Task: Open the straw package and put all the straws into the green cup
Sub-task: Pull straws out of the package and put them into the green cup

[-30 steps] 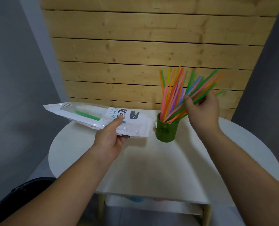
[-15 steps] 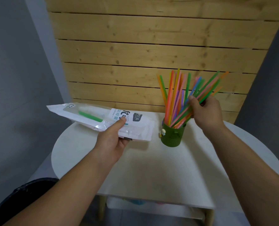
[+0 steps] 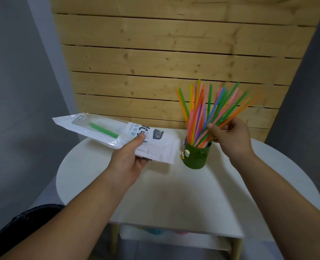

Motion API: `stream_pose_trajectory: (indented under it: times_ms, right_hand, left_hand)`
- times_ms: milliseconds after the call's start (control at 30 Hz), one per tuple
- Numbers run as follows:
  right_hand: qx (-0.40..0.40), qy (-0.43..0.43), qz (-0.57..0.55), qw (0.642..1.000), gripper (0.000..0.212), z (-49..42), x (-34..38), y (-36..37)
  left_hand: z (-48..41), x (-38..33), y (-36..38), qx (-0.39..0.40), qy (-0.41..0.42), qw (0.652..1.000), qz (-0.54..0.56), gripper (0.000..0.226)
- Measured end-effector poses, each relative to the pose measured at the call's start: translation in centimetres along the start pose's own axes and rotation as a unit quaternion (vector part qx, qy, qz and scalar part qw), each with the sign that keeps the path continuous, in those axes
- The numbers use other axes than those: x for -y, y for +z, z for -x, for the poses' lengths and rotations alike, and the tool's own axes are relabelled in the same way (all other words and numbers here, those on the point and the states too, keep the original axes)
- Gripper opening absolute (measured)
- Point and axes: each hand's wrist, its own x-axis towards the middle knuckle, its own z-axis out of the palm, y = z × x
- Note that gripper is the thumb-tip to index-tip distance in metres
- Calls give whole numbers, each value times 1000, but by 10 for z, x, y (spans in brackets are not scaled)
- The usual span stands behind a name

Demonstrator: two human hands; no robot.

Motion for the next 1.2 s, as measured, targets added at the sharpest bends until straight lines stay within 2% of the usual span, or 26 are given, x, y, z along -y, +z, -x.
stream_pose_trajectory:
  times_ms: [167,300,367,500,567,633,733,833,967,1067,1200]
  right_hand:
    - [-22,46,45,998,48,10,-4,-14]
    - [38,168,100,980,75,24,0,-25]
    - [86,234,104,963,76,31,2,-30]
    - [148,309,78,936,61,43,5,-38]
    - [174,338,30,924,59,52,6,-33]
    - [192,372,-65,906,62,64,6,-20]
    - [184,421,-248,853,72,78,4,6]
    - [166,440,-367,803,78,91,2,27]
    - [158,428,-499,736,65,106,2,42]
    - [140,409,-514,741,61,110,-4,49]
    - [125,410,-434,793,49,111,-6,51]
  left_hand:
    - [0,0,1,0,5,1000,-5,27]
    - [2,0,3,7,15,1000,-16,28]
    - [2,1,5,12,20,999,-24,28]
    - [4,3,7,19,29,999,-37,26]
    - [4,4,7,25,36,998,-46,25]
    - [5,4,8,38,47,996,-63,25]
    - [7,6,8,71,69,990,-105,25]
    - [12,9,12,105,95,977,-156,31]
    - [16,14,17,133,127,960,-210,41]
    - [16,12,16,147,151,951,-228,39]
    - [13,10,14,159,156,949,-224,38]
